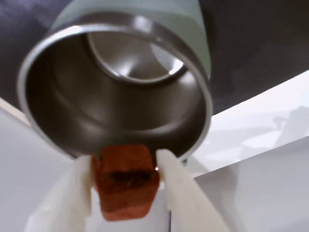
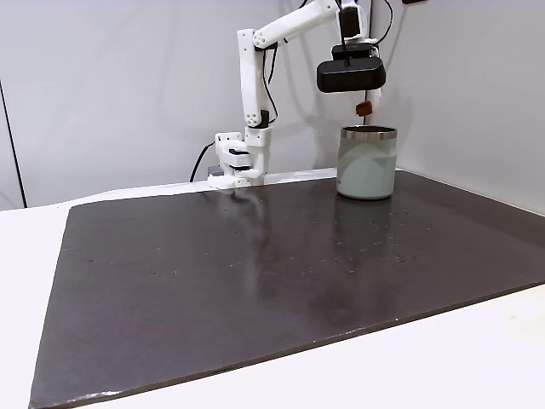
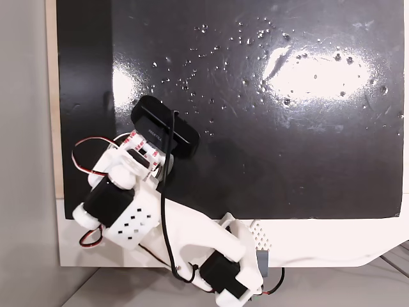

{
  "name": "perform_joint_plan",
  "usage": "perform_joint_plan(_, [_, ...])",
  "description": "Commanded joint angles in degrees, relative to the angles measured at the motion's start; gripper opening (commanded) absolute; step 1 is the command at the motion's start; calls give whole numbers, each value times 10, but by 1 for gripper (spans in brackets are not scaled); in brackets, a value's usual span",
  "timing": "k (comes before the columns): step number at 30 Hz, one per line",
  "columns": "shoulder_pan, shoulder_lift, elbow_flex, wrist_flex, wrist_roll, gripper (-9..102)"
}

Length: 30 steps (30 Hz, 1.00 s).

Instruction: Grasp a cube and put it in the cup.

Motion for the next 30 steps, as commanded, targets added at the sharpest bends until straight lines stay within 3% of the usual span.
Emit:
perform_joint_plan(1, [-4, 11, 1, 2, -5, 6])
perform_joint_plan(7, [-4, 12, -1, 1, -4, 8])
perform_joint_plan(16, [-4, 14, -3, -2, 0, 26])
perform_joint_plan(30, [-4, 23, 3, -2, 2, 26])
